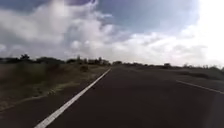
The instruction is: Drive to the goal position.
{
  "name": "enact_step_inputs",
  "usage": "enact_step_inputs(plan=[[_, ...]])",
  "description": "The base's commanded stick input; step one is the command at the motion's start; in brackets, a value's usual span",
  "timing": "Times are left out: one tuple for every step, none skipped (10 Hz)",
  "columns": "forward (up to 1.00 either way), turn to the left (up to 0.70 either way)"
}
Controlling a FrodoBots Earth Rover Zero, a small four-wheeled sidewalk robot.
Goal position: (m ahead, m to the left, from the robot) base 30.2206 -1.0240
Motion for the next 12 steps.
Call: enact_step_inputs(plan=[[1.00, 0.00], [1.00, 0.00], [1.00, -0.40], [1.00, -0.40], [1.00, -0.34], [1.00, -0.14], [1.00, 0.00], [1.00, 0.00], [1.00, 0.00], [1.00, 0.00], [1.00, 0.00], [1.00, 0.00]])
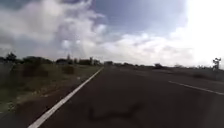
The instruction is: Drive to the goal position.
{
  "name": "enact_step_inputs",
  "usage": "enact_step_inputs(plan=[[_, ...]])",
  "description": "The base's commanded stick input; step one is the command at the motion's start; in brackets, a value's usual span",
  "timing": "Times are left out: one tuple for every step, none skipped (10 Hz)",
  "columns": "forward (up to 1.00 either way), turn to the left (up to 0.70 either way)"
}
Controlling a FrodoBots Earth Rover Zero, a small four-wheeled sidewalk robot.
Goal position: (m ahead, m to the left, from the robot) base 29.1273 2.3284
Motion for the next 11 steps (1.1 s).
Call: enact_step_inputs(plan=[[1.00, 0.00], [1.00, 0.00], [1.00, 0.00], [1.00, 0.00], [1.00, 0.00], [1.00, 0.00], [1.00, 0.00], [1.00, 0.00], [1.00, 0.00], [1.00, 0.00], [1.00, 0.00]])
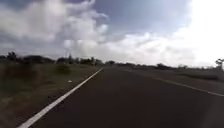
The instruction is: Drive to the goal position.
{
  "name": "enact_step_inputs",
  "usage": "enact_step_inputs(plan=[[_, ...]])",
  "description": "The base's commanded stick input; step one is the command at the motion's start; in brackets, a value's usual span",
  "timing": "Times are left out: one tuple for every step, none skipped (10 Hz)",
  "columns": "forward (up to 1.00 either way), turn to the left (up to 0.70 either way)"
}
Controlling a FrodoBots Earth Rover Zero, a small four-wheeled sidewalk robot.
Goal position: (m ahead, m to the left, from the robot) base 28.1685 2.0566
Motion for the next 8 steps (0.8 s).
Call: enact_step_inputs(plan=[[1.00, 0.00], [1.00, 0.00], [1.00, 0.00], [1.00, 0.00], [1.00, 0.00], [1.00, 0.00], [1.00, 0.00], [1.00, 0.00]])
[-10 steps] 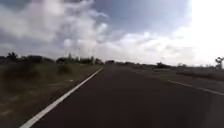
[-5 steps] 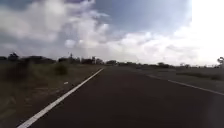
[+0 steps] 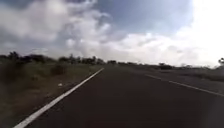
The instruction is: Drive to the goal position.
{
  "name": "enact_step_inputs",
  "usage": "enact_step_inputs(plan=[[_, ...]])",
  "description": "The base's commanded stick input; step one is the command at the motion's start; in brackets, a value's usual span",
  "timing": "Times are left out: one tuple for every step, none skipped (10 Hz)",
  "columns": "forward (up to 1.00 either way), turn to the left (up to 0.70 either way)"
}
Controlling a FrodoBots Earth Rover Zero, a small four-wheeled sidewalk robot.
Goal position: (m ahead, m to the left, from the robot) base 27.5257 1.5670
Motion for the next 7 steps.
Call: enact_step_inputs(plan=[[1.00, 0.00], [1.00, 0.00], [1.00, 0.00], [1.00, 0.00], [1.00, 0.00], [1.00, 0.00], [1.00, 0.00]])
